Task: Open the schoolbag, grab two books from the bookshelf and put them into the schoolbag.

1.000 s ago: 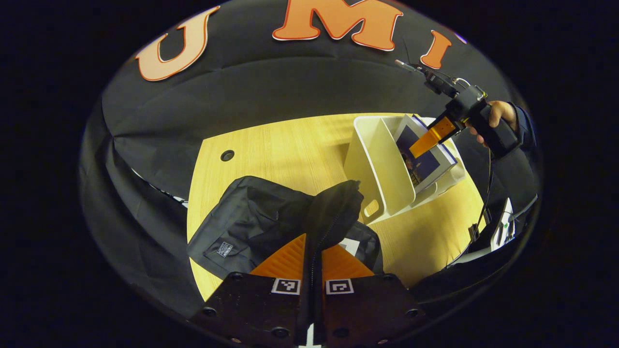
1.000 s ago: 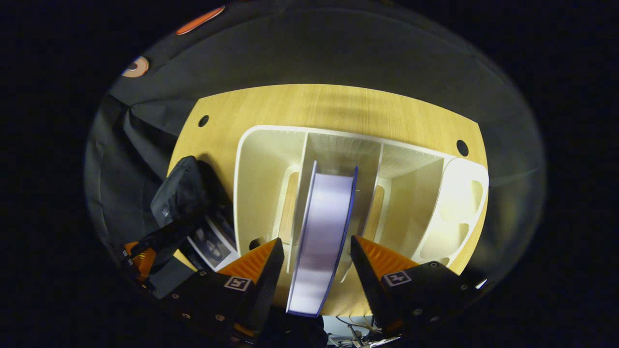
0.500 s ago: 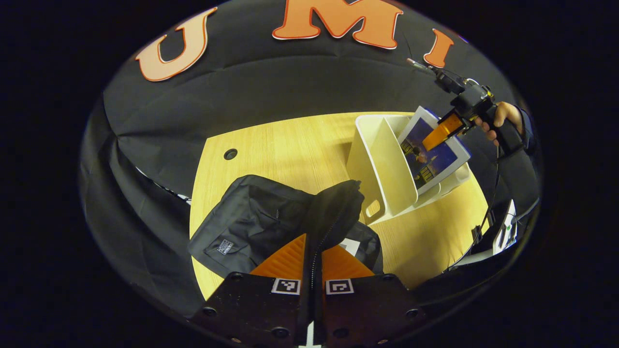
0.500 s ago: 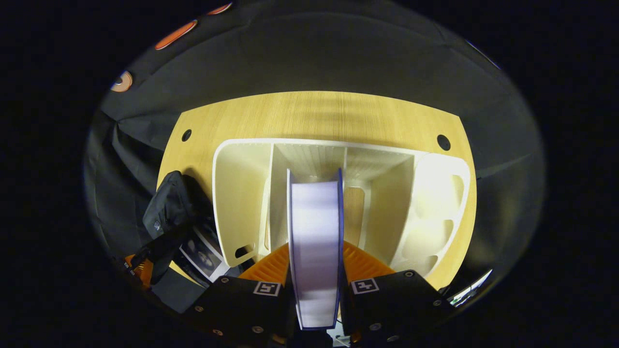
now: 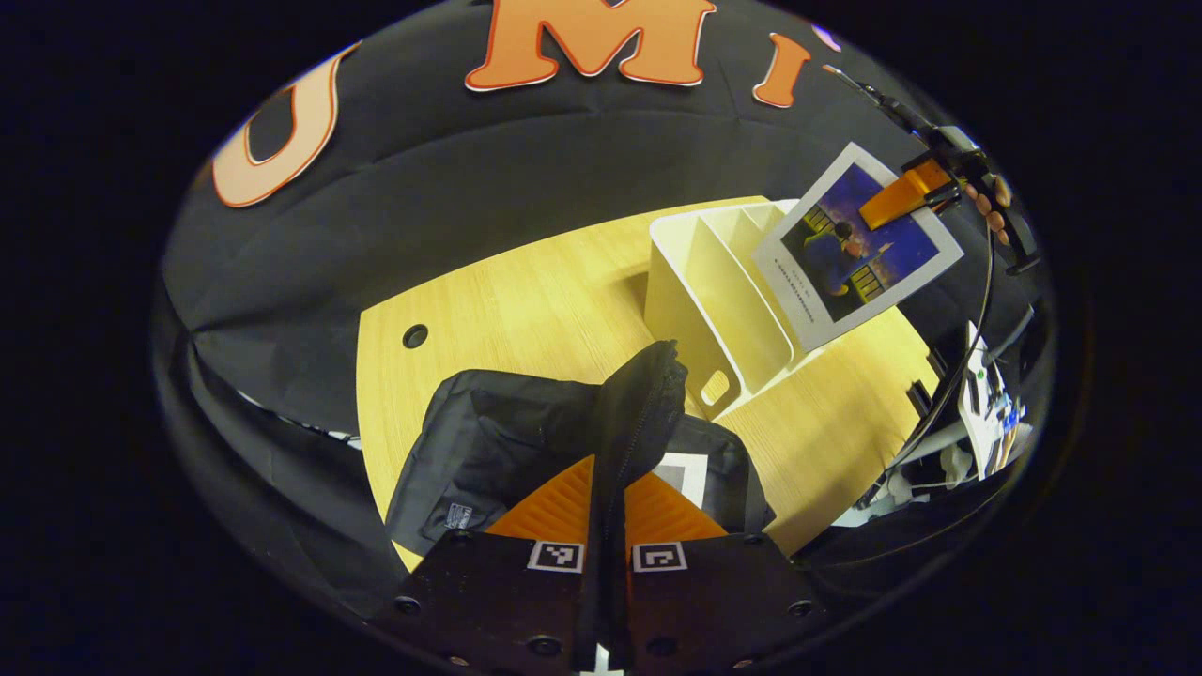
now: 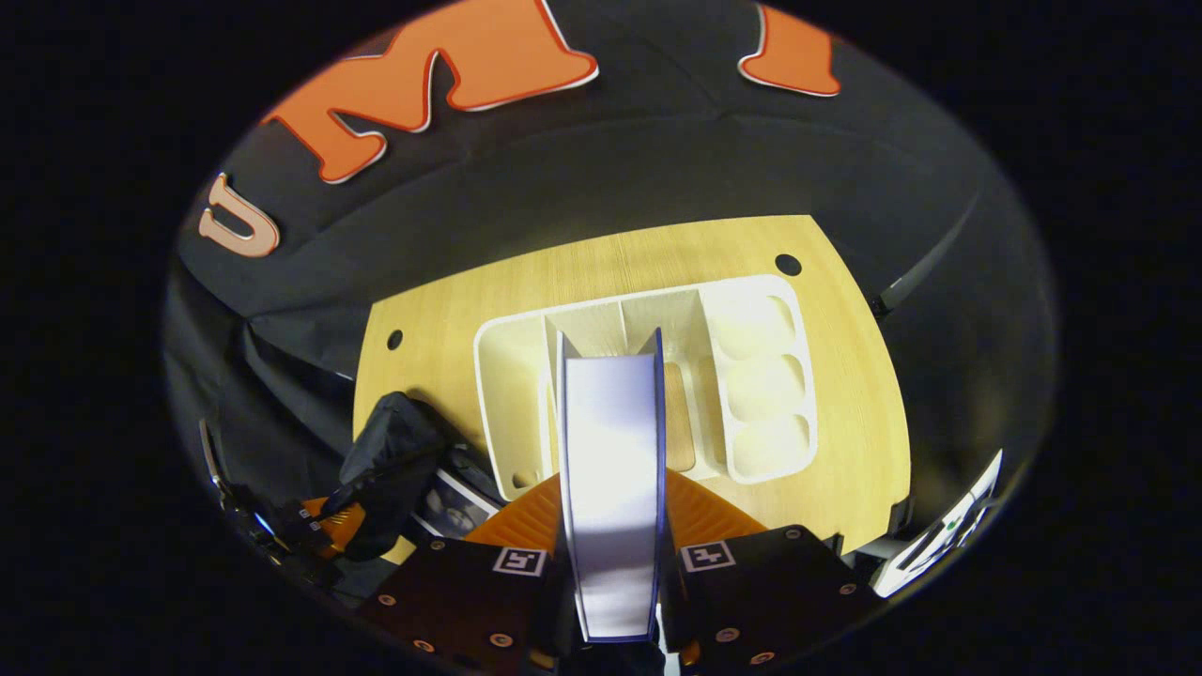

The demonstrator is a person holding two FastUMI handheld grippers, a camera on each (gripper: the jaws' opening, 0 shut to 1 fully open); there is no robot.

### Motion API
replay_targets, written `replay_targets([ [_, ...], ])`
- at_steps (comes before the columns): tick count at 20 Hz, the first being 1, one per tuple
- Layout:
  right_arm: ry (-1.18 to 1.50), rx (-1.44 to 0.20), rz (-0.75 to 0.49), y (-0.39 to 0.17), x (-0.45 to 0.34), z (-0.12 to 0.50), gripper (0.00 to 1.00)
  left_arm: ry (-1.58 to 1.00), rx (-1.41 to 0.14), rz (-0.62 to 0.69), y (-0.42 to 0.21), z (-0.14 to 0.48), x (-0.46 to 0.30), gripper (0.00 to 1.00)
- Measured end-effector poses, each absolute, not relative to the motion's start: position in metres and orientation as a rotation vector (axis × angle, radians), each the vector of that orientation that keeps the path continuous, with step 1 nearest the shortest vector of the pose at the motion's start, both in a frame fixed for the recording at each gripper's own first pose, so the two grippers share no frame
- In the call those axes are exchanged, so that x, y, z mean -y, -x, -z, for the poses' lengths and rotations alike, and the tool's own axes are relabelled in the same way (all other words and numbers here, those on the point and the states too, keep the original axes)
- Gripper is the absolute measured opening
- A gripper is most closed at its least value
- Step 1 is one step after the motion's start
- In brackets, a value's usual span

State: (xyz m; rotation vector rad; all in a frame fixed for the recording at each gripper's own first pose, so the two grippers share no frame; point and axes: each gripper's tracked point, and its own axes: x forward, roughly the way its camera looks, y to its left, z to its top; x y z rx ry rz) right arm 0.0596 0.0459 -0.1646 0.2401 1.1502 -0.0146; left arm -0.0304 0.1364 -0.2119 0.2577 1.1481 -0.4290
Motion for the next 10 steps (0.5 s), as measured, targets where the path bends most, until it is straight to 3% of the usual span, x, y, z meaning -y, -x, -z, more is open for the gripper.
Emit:
replay_targets([
  [10, -0.699, -1.029, 0.105, 0.06, -0.131, 0.149, 0.36, -0.369, -1.093, 0.701, 0.03, 0.212, -0.154, 0.05],
])
